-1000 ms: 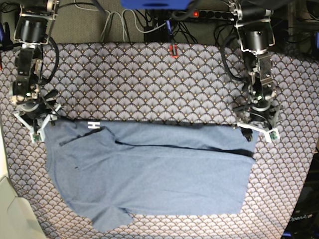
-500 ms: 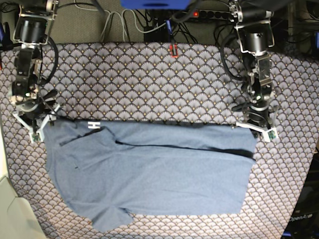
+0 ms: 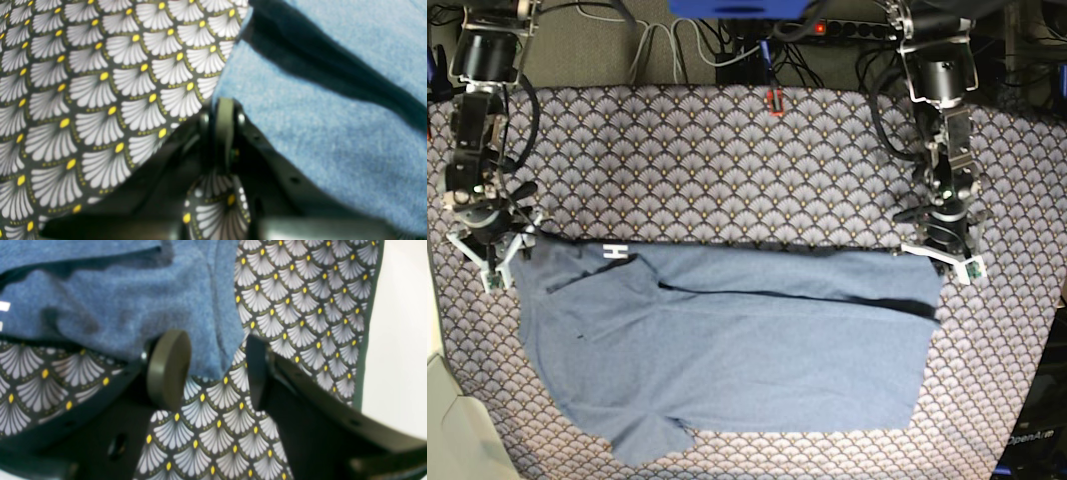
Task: Fold the T-shirt properly
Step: 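Drag the shirt back toward the robot with both grippers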
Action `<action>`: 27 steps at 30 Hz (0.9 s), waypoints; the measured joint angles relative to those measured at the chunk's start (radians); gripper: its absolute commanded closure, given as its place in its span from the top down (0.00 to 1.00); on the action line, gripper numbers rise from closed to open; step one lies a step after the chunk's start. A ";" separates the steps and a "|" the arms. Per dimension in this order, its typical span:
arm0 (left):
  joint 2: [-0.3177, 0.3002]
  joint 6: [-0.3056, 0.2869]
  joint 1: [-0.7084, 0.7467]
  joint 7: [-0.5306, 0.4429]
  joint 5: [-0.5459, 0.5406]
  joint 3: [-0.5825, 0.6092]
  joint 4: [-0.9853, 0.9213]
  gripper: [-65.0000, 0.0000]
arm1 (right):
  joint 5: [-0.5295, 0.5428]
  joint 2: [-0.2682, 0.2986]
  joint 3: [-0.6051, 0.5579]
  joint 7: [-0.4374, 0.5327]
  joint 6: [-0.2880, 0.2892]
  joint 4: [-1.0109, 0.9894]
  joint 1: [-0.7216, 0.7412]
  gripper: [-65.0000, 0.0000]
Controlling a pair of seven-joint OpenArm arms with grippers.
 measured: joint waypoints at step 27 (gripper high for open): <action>-0.002 -0.004 0.026 -0.011 0.000 0.000 0.011 0.01 | 0.010 0.012 0.000 0.049 0.003 -0.213 0.072 0.00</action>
